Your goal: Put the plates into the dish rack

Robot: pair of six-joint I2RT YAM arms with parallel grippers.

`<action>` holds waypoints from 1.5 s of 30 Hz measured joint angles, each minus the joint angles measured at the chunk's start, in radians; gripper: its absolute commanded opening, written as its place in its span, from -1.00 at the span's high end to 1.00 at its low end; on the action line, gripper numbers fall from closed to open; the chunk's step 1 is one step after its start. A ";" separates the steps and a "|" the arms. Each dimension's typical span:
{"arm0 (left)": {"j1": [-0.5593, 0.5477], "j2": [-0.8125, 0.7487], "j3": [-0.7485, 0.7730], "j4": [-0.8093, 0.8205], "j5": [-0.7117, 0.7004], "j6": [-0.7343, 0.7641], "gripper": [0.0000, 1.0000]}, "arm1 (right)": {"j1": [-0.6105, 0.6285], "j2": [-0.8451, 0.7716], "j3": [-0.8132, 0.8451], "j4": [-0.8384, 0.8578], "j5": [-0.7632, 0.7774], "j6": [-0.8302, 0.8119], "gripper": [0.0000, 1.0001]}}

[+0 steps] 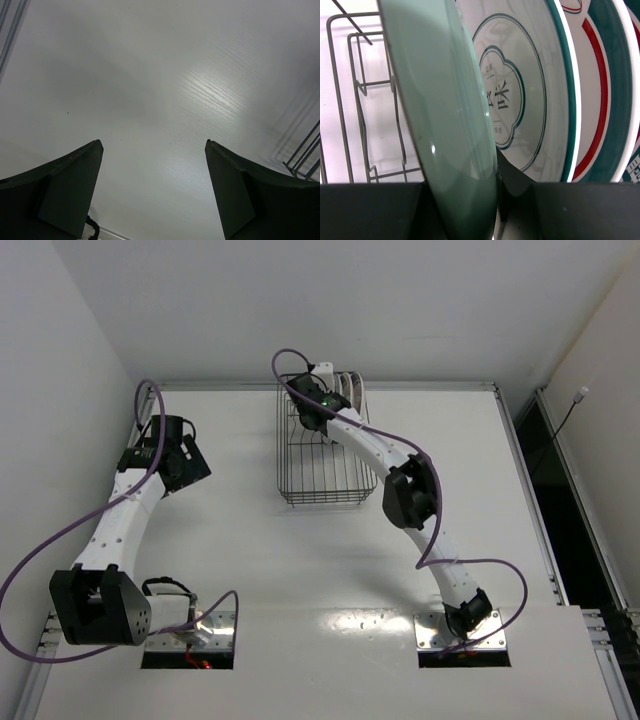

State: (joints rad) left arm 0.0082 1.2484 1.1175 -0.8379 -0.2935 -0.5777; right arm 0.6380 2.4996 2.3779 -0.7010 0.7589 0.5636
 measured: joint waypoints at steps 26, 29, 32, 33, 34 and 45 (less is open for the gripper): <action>0.000 0.018 -0.011 -0.003 -0.002 0.002 -0.63 | -0.032 0.020 -0.004 -0.008 -0.166 0.024 0.52; 0.000 0.018 -0.011 -0.003 -0.002 0.002 -0.63 | -0.032 0.020 -0.004 -0.014 -0.169 0.024 0.41; 0.000 0.018 -0.011 -0.006 -0.002 0.002 -0.63 | -0.032 0.013 -0.004 -0.015 -0.175 0.024 0.36; 0.000 0.018 -0.011 -0.006 -0.002 0.002 -0.63 | -0.031 0.010 -0.004 -0.016 -0.179 0.024 0.32; 0.000 0.018 -0.011 -0.007 -0.002 0.002 -0.63 | -0.030 0.003 -0.004 -0.020 -0.181 0.024 0.27; 0.000 0.022 -0.011 0.012 0.044 0.001 -0.63 | -0.009 -0.364 -0.159 -0.086 -0.311 0.016 -0.45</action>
State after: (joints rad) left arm 0.0082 1.2705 1.1065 -0.8261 -0.2497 -0.5766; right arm 0.6289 2.1357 2.2185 -0.7868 0.4480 0.5797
